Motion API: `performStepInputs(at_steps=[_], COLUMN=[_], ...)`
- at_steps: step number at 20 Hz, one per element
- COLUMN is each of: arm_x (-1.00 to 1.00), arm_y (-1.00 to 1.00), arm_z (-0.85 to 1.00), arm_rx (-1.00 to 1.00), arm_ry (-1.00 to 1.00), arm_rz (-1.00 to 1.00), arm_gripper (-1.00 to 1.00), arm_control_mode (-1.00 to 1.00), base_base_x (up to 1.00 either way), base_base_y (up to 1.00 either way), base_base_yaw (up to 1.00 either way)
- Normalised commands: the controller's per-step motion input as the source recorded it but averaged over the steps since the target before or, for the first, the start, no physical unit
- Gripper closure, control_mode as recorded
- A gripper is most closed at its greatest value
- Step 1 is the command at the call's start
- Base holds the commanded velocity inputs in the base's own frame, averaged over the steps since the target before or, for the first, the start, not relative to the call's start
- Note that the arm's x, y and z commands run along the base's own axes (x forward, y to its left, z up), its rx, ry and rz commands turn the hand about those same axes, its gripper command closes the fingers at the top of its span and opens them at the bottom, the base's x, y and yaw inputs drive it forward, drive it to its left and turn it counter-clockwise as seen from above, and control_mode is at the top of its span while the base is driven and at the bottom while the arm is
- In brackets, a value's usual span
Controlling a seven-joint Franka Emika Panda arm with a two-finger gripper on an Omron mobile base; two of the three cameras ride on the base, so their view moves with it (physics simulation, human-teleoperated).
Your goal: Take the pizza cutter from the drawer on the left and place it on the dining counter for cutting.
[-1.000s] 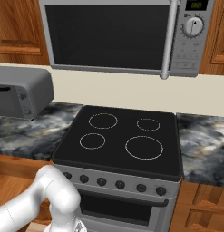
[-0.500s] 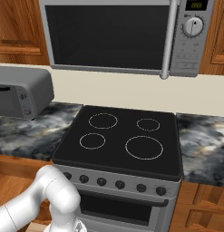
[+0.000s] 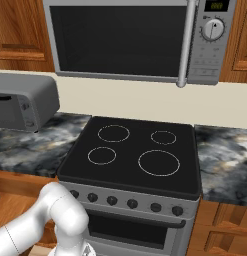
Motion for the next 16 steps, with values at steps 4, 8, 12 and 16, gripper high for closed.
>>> performStepInputs(at_steps=[4, 8, 12, 16], arm_x=[0.00, 0.00, 0.00, -0.02], arm_y=[0.00, 0.00, 0.00, 0.00], arm_z=[0.00, 0.00, 0.00, 0.03], arm_rx=[0.00, 0.00, 0.00, 0.00], arm_ry=[0.00, 0.00, 0.01, 0.00], arm_rz=[0.00, 0.00, 0.00, 0.00], arm_gripper=[1.00, 1.00, 1.00, 1.00], arm_control_mode=[-1.00, -1.00, -1.00, -1.00], base_base_x=[0.00, 0.00, 0.00, 0.00], base_base_y=[0.00, 0.00, 0.00, 0.00], base_base_yaw=[0.00, 0.00, 0.00, 0.00])
